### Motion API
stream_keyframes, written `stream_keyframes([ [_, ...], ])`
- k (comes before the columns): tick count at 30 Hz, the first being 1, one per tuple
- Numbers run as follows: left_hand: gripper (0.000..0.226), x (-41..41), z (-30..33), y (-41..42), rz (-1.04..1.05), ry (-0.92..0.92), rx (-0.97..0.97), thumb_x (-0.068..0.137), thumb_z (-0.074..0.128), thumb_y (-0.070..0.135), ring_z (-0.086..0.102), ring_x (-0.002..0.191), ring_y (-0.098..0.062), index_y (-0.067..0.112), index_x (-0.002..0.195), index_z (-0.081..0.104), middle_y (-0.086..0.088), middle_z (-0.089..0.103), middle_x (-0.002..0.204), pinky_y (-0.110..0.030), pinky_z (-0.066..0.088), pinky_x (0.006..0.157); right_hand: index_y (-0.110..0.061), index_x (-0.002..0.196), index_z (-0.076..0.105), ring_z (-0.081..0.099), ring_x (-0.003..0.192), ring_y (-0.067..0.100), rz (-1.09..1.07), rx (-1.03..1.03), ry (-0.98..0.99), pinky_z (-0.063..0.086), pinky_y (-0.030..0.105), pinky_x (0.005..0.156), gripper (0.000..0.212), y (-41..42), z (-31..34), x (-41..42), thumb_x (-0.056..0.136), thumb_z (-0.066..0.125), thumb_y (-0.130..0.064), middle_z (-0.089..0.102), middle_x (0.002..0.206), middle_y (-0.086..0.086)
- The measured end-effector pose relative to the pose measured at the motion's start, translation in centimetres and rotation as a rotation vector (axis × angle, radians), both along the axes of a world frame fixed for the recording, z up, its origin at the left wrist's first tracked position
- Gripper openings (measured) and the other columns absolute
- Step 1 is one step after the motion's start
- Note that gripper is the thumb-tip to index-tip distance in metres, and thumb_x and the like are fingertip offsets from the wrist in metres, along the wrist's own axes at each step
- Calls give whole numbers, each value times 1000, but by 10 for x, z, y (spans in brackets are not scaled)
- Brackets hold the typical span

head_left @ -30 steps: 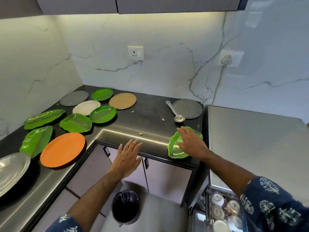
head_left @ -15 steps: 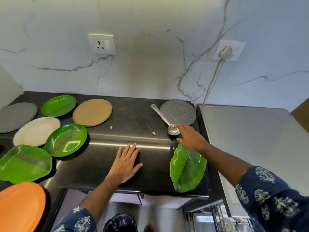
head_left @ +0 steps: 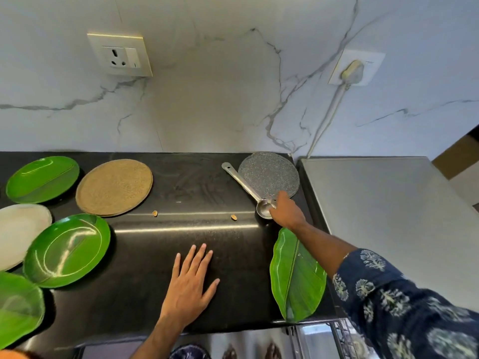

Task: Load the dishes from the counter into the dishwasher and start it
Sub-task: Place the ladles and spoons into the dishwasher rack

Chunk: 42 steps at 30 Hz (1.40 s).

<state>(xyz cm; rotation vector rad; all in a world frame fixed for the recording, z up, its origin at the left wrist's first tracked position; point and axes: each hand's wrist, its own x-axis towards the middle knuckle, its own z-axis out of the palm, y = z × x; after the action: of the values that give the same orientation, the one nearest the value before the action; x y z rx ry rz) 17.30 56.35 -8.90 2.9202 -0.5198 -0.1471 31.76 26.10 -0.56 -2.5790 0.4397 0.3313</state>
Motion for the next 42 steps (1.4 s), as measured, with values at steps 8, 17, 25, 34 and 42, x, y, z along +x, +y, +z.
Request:
stream_keyframes([
  [8, 71, 0, 2, 0, 6, 10, 5, 98, 30, 63, 1, 155, -18, 26, 158, 23, 4, 12, 167, -52, 10, 123, -4, 106, 57, 74, 80, 28, -197, 263, 30, 62, 39, 70, 17, -8, -6, 6, 91, 49, -6, 72, 95, 19],
  [17, 71, -1, 4, 1, -7, 1, -29, 98, 15, 66, 0, 155, -15, 27, 157, 26, 5, 14, 166, -51, 9, 124, -5, 109, 52, 74, 82, 35, -441, 958, -134, 62, 41, 64, 12, -30, 40, -85, 98, 49, -2, 67, 105, 21],
  [25, 72, -5, 38, -39, 41, -142, -95, 96, 20, 65, 48, 132, -31, 16, 139, 50, -9, 52, 142, -65, 24, 111, -21, 97, 58, 69, 65, 22, -670, 1044, -375, 55, 27, 52, 13, -105, 62, -236, 103, 47, -18, 67, 91, 12],
  [34, 56, -155, 106, -258, -231, 569, -1195, 95, 48, 60, 68, 83, -29, 16, 130, 55, -10, 68, 108, -33, 55, 65, -14, 114, 58, 69, 86, 40, -870, 1072, -489, 56, 32, 49, 16, -192, 53, -497, 104, 48, -20, 59, 119, 25],
  [42, 20, -351, 82, -380, -339, 920, -870, 104, 48, 10, 55, 46, -12, 17, 108, 66, -17, 66, 80, -19, 40, 38, -8, 121, 63, 69, 77, 31, -1063, 1270, -618, 59, 33, 60, 27, -243, 64, -761, 96, 61, -18, 69, 104, 20],
])
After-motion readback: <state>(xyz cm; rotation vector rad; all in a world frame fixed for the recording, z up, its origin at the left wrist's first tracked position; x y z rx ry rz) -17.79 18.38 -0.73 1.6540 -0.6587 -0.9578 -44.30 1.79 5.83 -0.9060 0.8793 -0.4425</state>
